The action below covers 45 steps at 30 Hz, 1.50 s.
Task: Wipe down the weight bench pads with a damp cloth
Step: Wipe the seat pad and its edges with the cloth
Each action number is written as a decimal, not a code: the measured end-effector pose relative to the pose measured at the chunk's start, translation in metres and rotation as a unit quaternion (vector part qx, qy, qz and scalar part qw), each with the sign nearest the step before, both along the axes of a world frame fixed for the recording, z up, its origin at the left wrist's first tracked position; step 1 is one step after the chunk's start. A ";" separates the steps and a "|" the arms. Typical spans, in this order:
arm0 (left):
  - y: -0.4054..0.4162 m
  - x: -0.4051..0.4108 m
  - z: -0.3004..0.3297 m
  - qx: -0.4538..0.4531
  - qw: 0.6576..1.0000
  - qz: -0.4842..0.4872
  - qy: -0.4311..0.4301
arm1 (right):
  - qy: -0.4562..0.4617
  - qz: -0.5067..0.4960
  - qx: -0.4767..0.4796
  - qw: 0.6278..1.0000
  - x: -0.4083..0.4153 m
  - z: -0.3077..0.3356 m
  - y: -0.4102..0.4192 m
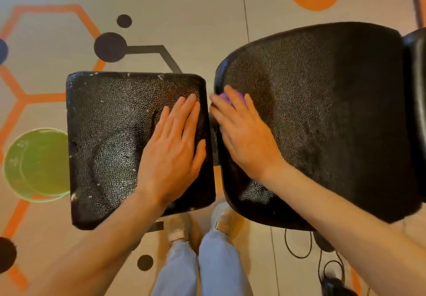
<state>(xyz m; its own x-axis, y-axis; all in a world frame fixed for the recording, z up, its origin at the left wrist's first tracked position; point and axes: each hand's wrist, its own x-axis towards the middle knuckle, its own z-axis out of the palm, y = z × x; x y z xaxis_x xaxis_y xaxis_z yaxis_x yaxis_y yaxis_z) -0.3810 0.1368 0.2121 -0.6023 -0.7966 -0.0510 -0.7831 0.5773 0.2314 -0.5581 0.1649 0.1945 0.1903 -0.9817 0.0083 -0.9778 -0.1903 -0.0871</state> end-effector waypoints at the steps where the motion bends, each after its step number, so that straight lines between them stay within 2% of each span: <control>1: 0.000 0.000 -0.001 -0.001 1.000 0.003 -0.001 | 0.005 0.029 0.024 0.999 0.003 0.002 0.031; 3: 0.000 -0.001 0.000 0.000 1.000 0.007 -0.006 | 0.015 0.055 0.062 0.996 0.001 0.003 0.062; 5: 0.000 -0.001 0.000 0.001 1.000 0.002 -0.015 | 0.030 0.044 0.041 0.998 -0.005 0.001 0.032; 9: 0.000 -0.002 0.000 -0.001 1.000 0.001 -0.028 | 0.029 -0.084 0.004 0.996 0.000 0.003 -0.055; 11: 0.000 -0.003 0.000 -0.001 1.000 0.002 -0.022 | 0.029 -0.069 -0.003 0.997 0.007 -0.003 -0.019; 15: -0.001 -0.002 0.001 0.004 1.000 0.007 -0.022 | 0.020 0.049 0.077 0.996 0.023 0.008 0.124; 17: 0.000 -0.003 0.001 0.003 1.000 0.007 -0.025 | 0.021 0.079 0.076 0.994 0.008 0.002 0.116; 21: 0.002 -0.004 0.002 -0.007 1.000 0.007 -0.026 | -0.004 -0.134 0.026 0.991 -0.012 0.009 -0.004; 23: 0.002 -0.004 0.002 -0.003 1.000 0.008 -0.026 | -0.040 -0.186 0.022 0.982 -0.004 0.008 -0.010; 28: 0.001 -0.003 0.002 0.008 1.000 0.007 -0.014 | -0.008 -0.043 0.057 0.997 0.012 0.006 0.140; 30: 0.002 -0.004 0.004 0.011 1.000 0.010 -0.012 | -0.007 -0.003 0.069 0.998 0.002 0.004 0.156; 32: 0.002 -0.004 0.003 0.011 1.000 0.011 -0.013 | 0.000 -0.027 0.063 0.998 0.001 0.003 0.123; 35: 0.004 -0.003 0.002 0.001 1.000 0.009 -0.015 | -0.048 -0.133 0.030 0.990 0.010 0.004 0.038; 37: 0.005 -0.002 0.001 -0.003 1.000 0.014 -0.012 | -0.056 -0.171 0.025 0.983 0.013 0.004 0.020; 42: 0.005 -0.002 0.000 0.000 1.000 0.009 -0.002 | -0.021 -0.176 0.059 0.982 0.024 0.012 0.148; 45: 0.004 -0.002 0.001 -0.001 1.000 0.004 -0.001 | -0.024 -0.184 0.057 0.981 0.017 0.010 0.136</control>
<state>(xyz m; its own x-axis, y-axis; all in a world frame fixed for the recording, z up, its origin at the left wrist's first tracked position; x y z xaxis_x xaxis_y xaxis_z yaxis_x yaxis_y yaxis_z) -0.3829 0.1412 0.2135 -0.5952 -0.8019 -0.0515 -0.7887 0.5707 0.2287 -0.5410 0.3011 0.2047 -0.1760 -0.9788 -0.1047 -0.9726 0.1893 -0.1351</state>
